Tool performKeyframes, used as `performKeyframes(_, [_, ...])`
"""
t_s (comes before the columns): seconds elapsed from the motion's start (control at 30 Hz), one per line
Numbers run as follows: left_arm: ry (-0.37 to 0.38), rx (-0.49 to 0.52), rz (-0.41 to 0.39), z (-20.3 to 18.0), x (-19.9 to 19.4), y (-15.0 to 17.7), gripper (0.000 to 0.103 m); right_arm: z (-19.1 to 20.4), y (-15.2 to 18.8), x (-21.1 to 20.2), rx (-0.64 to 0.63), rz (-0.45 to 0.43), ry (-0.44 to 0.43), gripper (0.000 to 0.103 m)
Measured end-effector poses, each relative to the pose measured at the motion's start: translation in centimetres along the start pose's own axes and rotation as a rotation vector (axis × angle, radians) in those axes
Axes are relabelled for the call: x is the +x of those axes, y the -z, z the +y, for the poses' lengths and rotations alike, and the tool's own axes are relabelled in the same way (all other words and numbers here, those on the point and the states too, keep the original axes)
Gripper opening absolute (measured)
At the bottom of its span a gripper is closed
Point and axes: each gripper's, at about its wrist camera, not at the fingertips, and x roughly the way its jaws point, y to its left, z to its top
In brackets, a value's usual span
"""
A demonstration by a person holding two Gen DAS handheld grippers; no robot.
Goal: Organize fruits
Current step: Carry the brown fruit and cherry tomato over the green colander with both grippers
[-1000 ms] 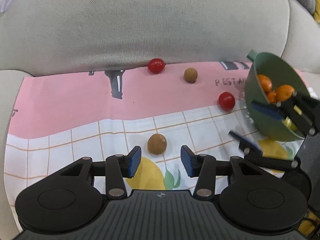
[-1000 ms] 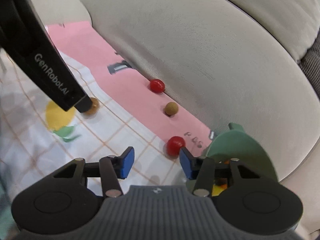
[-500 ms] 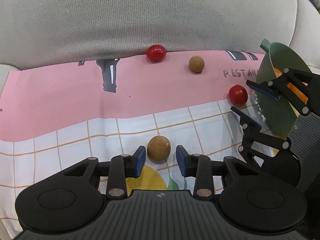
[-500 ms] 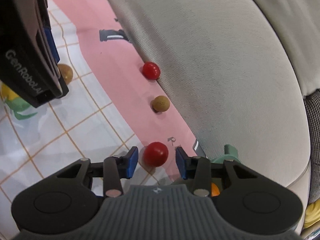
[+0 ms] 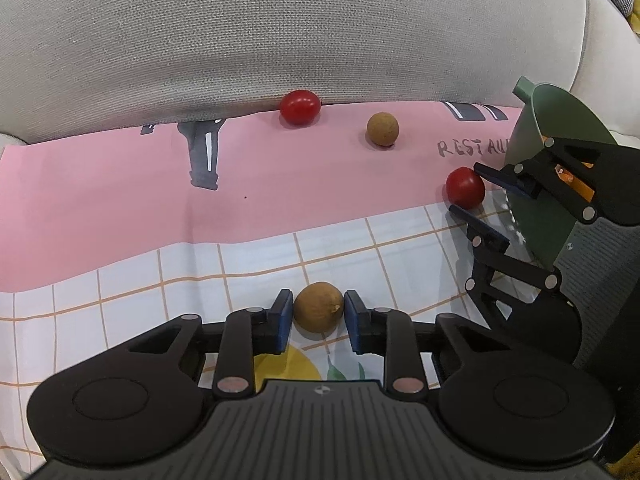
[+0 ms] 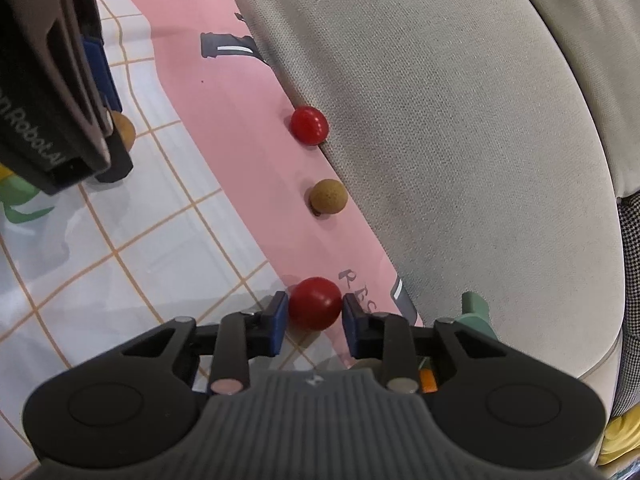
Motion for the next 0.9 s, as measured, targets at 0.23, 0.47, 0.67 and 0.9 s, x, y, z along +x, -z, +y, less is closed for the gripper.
performKeyframes(0.23, [-0.01,-0.013,-0.024,0.1,-1.6,0.1,0.03,-1.0,0.2,-1.8,0.063,-0.041,-0.004,0.025])
performKeyframes(0.47, [-0.004,-0.019,-0.075,-0.7,-4.8,-0.1,0.03,-3.1,0.4,-5.2,0.218,-0.109,-0.062,0.025])
performKeyframes(0.67, [0.015,-0.016,-0.13,-2.4,-8.0,0.1,0.03,-5.6,1.7,-8.9,0.422,-0.157,-0.155,0.025])
performKeyframes(0.9, [0.042,0.019,-0.17,-5.4,-10.6,0.3,0.03,-8.2,5.1,-12.1,0.595,-0.175,-0.2,0.025])
